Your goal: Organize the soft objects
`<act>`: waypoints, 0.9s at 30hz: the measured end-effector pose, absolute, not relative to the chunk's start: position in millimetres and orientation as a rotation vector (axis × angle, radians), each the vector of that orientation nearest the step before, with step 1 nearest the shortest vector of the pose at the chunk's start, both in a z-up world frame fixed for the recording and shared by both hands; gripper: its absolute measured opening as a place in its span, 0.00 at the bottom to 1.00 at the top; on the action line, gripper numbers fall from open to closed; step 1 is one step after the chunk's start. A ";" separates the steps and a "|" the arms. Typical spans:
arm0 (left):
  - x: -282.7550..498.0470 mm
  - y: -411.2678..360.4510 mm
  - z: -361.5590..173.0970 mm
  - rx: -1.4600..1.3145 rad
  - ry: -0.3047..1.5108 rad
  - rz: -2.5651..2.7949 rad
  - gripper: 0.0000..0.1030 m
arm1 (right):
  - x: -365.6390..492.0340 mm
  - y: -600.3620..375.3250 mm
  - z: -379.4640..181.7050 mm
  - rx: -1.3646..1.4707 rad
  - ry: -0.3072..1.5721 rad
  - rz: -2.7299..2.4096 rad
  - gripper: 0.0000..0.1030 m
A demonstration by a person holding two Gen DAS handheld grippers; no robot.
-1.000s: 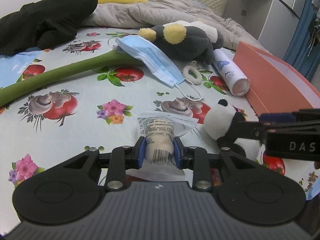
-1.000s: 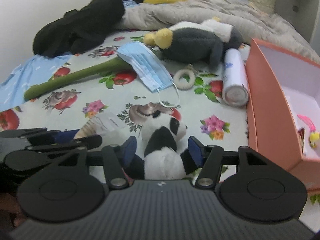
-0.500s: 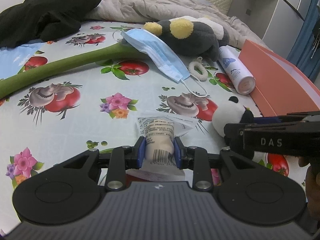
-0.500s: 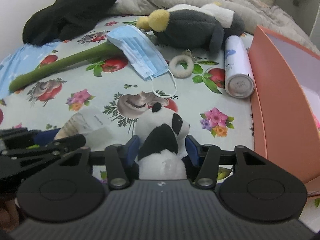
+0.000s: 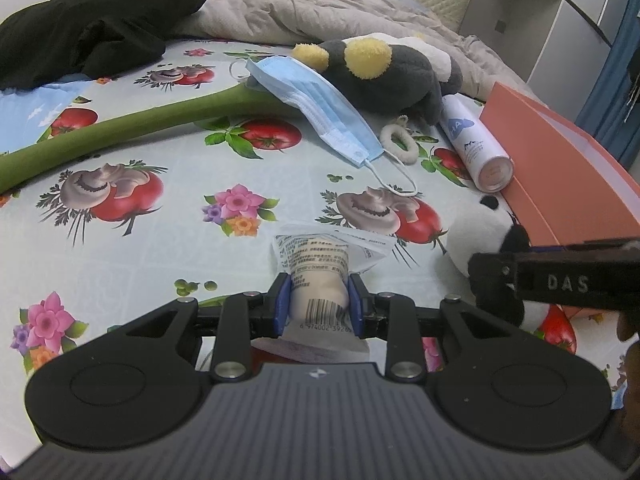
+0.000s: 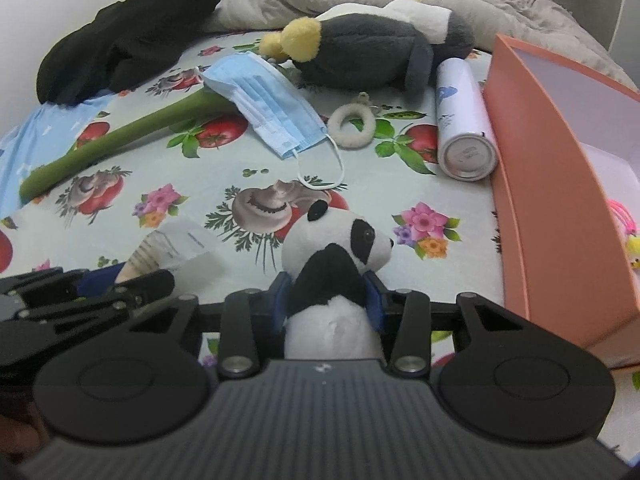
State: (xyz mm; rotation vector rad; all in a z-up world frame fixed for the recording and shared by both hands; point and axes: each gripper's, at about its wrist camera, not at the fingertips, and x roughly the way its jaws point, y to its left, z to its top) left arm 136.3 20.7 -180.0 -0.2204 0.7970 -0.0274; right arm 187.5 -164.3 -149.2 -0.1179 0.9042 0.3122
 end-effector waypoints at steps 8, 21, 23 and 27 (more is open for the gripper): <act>128.2 15.6 -166.9 -0.243 0.801 -0.036 0.34 | 168.9 -172.5 -143.9 -0.116 0.908 0.307 0.41; 101.2 -1.9 -127.2 -0.263 0.797 -0.037 0.34 | 137.8 -191.9 -114.0 -0.076 0.877 0.317 0.41; 100.7 -4.2 -116.9 -0.265 0.785 -0.037 0.34 | 135.5 -195.2 -107.3 -0.070 0.869 0.316 0.41; 102.6 -9.5 -93.3 -0.269 0.761 -0.044 0.34 | 133.2 -203.1 -90.6 -0.060 0.848 0.313 0.41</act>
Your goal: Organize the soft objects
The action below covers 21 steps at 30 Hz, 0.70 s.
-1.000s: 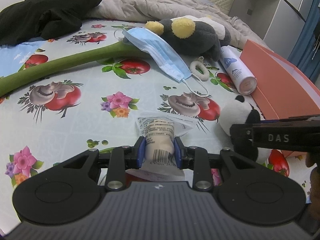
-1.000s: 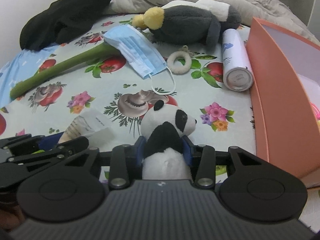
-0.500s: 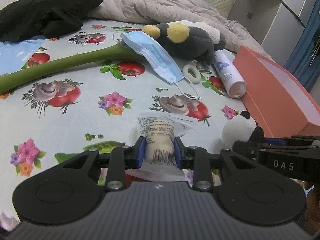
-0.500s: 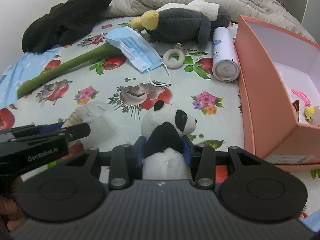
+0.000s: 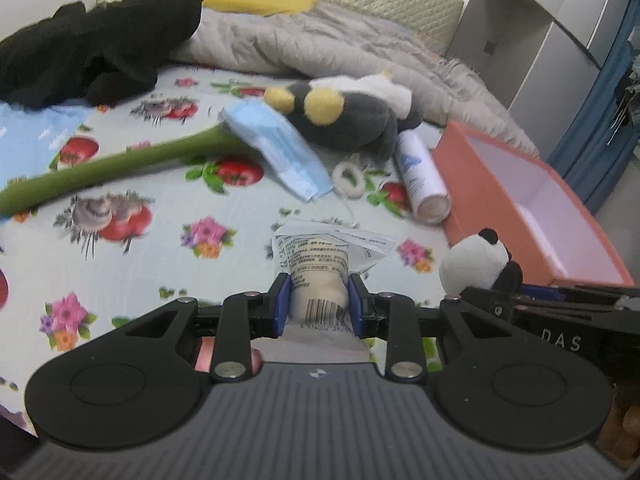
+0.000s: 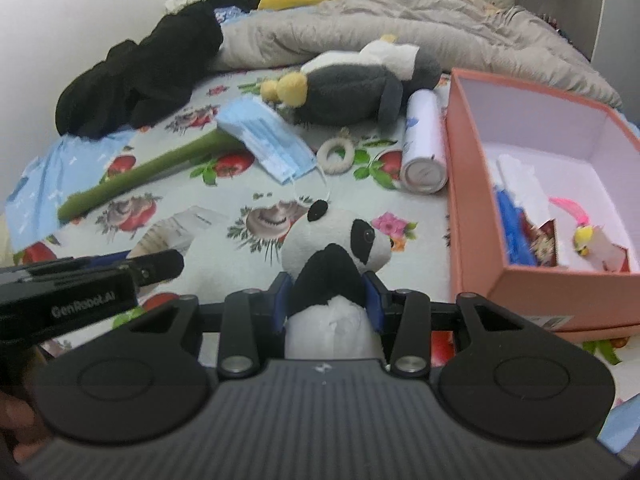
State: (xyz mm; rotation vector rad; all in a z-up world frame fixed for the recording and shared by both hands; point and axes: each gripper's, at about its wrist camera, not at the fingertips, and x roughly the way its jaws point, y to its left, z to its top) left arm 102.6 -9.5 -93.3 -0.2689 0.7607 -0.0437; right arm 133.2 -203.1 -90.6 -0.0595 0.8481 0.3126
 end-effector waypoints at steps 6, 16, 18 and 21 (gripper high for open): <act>109.3 -24.1 -52.2 -0.258 0.720 -0.064 0.34 | 134.1 -219.3 -58.2 -0.036 0.807 0.299 0.41; 136.2 -65.2 12.5 -0.246 0.645 -0.132 0.34 | 146.5 -256.0 5.4 -0.005 0.710 0.278 0.41; 143.2 -74.1 24.6 -0.240 0.630 -0.145 0.34 | 149.7 -262.5 15.8 -0.003 0.690 0.279 0.41; 153.4 -87.2 40.0 -0.239 0.606 -0.154 0.34 | 156.4 -275.0 31.1 -0.002 0.663 0.275 0.41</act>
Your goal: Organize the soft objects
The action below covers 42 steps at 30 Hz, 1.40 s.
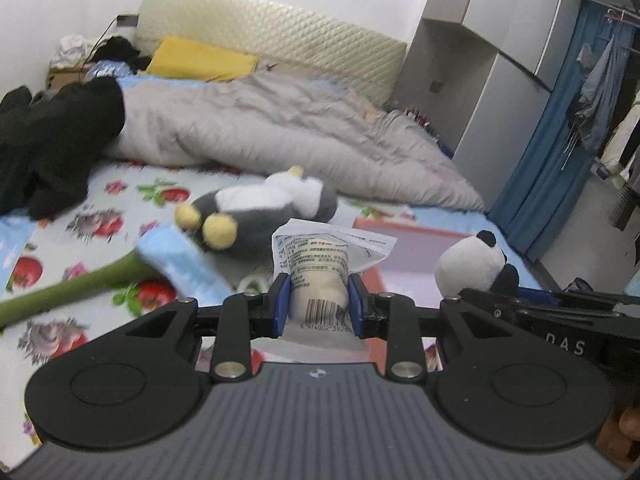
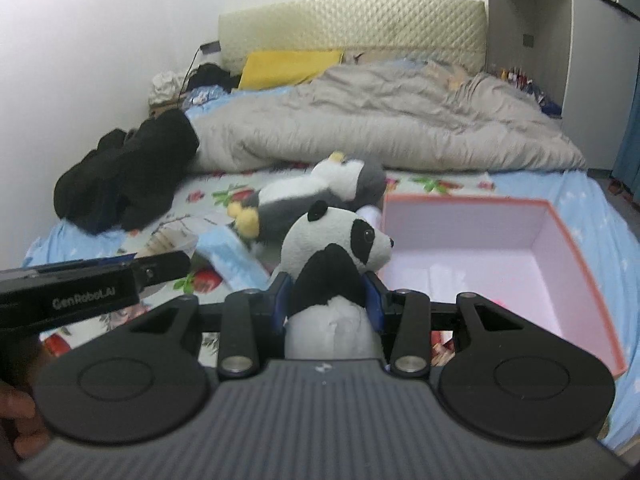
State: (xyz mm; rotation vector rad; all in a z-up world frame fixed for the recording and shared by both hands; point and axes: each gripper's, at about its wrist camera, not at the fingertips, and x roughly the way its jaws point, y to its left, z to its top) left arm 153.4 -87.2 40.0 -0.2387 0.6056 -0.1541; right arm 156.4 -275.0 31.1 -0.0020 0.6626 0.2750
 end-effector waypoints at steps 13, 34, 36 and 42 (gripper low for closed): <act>223.5 -183.3 52.8 -0.218 0.634 -0.249 0.35 | 187.3 -351.0 57.3 0.021 0.576 0.202 0.41; 331.7 -304.8 -94.5 -0.131 0.973 -0.360 0.41 | 270.7 -472.9 -94.2 0.122 0.899 -0.008 0.43; 332.3 -307.5 -98.8 -0.122 0.974 -0.367 0.45 | 272.7 -474.7 -102.5 0.131 0.916 -0.014 0.43; 327.1 -306.4 -93.3 -0.116 0.958 -0.353 0.54 | 277.6 -483.0 -107.8 0.170 0.920 -0.050 0.53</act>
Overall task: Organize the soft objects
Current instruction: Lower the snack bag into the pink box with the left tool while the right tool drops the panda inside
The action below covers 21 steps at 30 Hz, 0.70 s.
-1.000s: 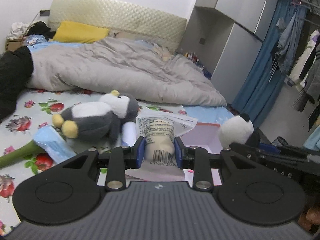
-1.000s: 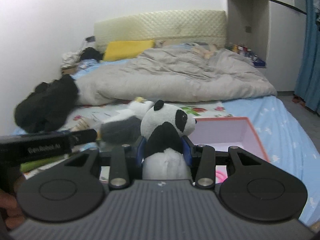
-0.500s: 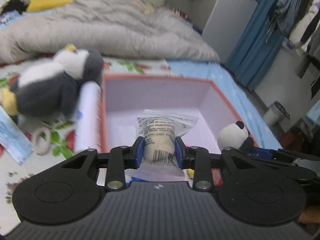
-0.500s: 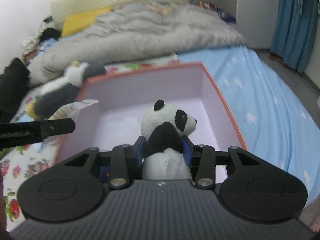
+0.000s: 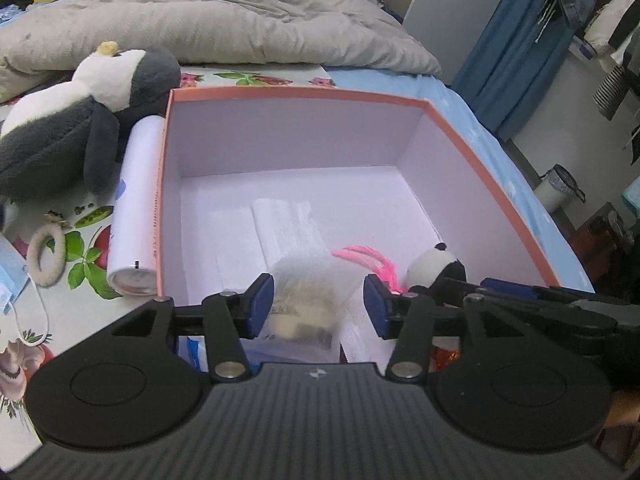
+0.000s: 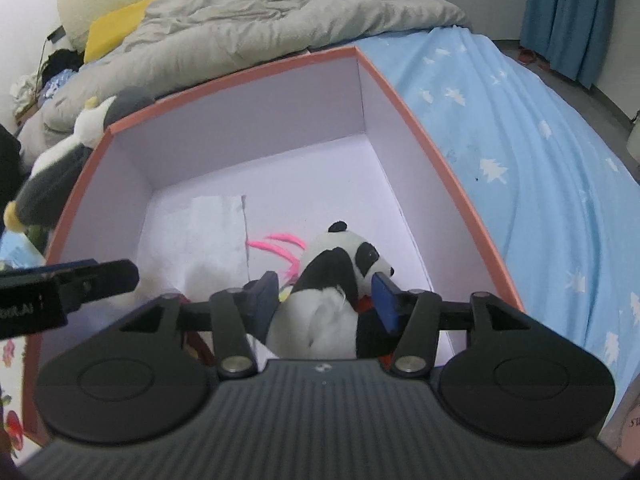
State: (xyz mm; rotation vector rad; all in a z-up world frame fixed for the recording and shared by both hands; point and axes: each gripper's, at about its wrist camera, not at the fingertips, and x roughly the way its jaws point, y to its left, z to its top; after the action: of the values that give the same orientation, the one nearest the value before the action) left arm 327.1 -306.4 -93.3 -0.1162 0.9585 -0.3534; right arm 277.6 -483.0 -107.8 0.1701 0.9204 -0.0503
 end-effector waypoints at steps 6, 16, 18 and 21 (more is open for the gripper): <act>308.4 -294.6 -65.1 -0.122 0.910 -0.347 0.54 | 267.1 -483.8 -89.0 0.185 0.877 -0.042 0.53; 249.6 -257.0 -1.7 -0.146 0.787 -0.337 0.54 | 221.3 -463.3 -29.4 0.199 0.756 -0.011 0.53; 235.2 -245.9 9.4 -0.145 0.765 -0.334 0.54 | 209.2 -455.0 -19.0 0.196 0.735 -0.002 0.53; 216.7 -227.3 22.5 -0.160 0.739 -0.321 0.54 | 190.3 -441.8 -4.7 0.193 0.704 0.010 0.53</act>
State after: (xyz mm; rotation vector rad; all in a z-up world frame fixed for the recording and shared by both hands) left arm 216.7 -227.3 22.5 -0.1602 0.7393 -0.3210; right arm 190.3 -441.8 -4.7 0.1930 0.7039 0.0101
